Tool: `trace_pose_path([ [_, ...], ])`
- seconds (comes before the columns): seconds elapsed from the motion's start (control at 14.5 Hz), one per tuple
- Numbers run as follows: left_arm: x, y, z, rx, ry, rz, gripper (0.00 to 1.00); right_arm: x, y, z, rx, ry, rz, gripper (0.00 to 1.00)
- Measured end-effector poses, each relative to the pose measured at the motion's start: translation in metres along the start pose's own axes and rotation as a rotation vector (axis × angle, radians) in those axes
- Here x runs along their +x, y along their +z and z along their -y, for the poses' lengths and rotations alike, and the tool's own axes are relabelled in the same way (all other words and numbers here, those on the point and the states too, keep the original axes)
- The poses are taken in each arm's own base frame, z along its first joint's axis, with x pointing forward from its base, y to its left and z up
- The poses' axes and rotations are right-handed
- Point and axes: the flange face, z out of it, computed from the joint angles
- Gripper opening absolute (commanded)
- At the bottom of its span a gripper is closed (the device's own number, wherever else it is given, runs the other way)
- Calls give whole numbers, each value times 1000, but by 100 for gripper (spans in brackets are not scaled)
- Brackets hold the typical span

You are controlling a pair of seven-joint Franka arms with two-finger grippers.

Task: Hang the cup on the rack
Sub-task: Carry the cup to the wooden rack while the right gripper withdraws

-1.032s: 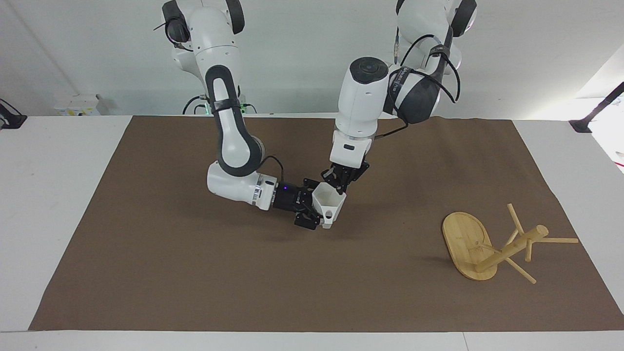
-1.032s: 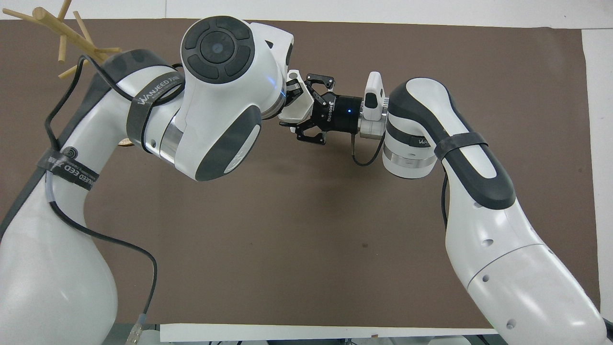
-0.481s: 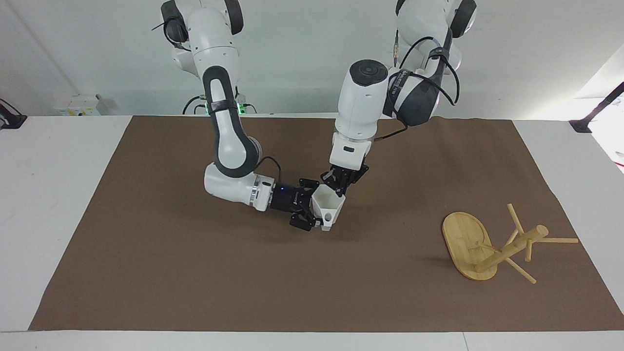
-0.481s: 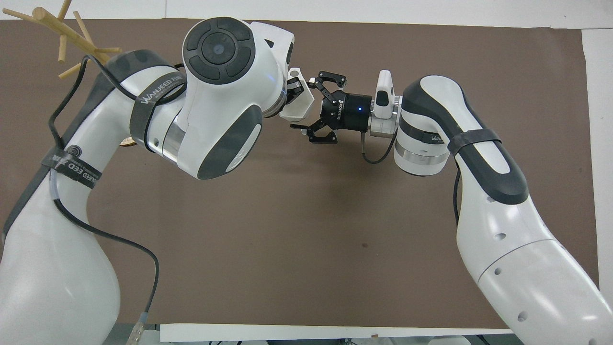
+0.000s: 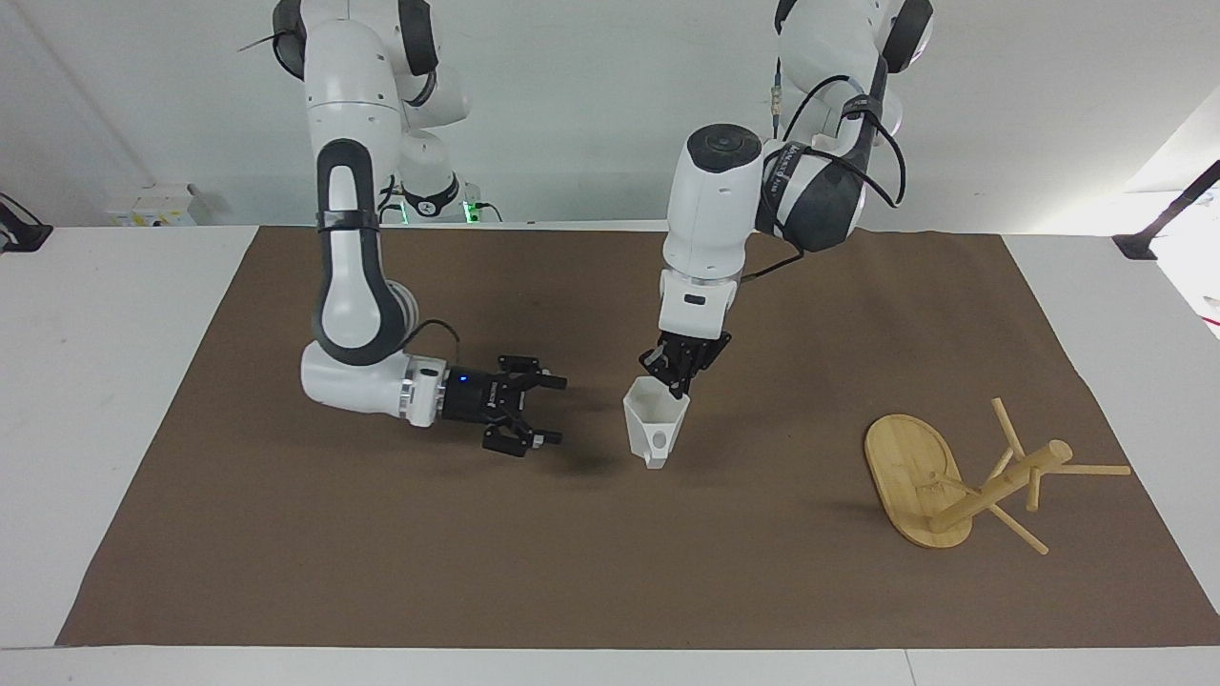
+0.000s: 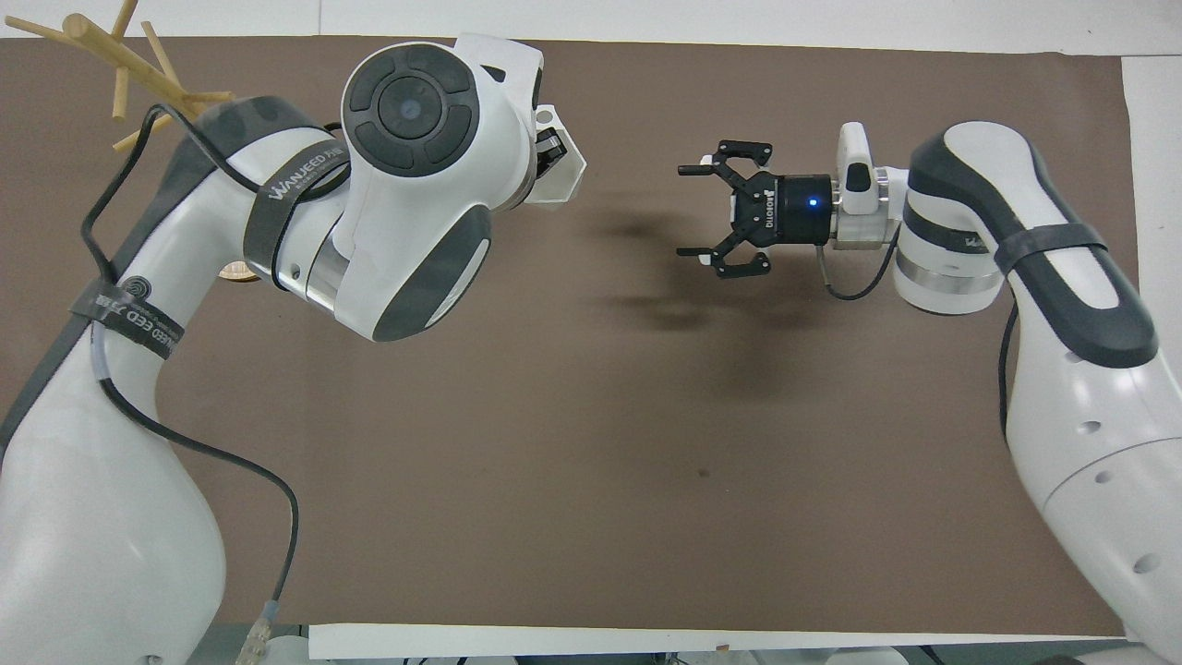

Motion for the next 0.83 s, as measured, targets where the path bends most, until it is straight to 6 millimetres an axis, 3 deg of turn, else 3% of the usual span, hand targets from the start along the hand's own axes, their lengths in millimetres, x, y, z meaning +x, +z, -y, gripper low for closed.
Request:
trace_pose_path([
  [0.21, 24, -1, 50, -159, -60, -104, 0, -18, -83, 6, 43, -15, 127, 100],
  [0.34, 36, -2, 97, -286, -114, -191, 0, -8, -126, 10, 83, 4, 252, 100],
  [0.62, 20, 22, 186, -510, -266, -301, 0, 64, -201, 18, 80, 175, 567, 100],
  [0.83, 26, 28, 206, -544, -399, -297, 0, 125, -235, 33, -9, 348, 782, 100],
])
